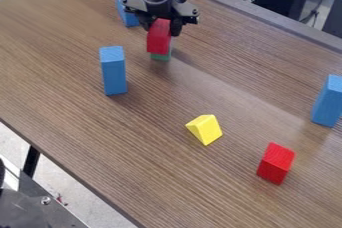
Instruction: Put red block on top of the green cube
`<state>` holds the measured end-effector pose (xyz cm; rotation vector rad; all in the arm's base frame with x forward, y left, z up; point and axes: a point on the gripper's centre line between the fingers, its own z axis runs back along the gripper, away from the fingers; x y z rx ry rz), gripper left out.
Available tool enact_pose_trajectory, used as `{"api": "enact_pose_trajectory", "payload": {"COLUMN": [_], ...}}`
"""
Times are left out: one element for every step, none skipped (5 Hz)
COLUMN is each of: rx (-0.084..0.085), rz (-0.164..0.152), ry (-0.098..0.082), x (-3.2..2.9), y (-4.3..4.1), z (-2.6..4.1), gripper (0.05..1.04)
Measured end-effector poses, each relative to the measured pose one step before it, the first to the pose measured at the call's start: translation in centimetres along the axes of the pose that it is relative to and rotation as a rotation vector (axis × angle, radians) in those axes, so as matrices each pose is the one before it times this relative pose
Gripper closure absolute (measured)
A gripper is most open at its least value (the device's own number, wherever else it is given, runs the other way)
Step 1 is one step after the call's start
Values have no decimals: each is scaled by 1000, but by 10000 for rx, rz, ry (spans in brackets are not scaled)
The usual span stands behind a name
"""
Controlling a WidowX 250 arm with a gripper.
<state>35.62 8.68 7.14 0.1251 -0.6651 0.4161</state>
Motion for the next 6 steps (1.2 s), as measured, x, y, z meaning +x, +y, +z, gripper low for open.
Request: {"api": "enact_pose_trajectory", "payload": {"rx": [128, 108, -2, -111, -294, -672], "rz": [-98, -84, -75, 239, -251, -490], "ry": [-33, -10, -347, -733, -27, 1075], "x": [95, -94, 648, 1851, 487, -1448], "y": [403, 189, -84, -26, -1124, -2038], "z": [-27, -24, 1666, 3501, 2626, 1809], "gripper": [143, 82, 85, 85, 85, 85]}}
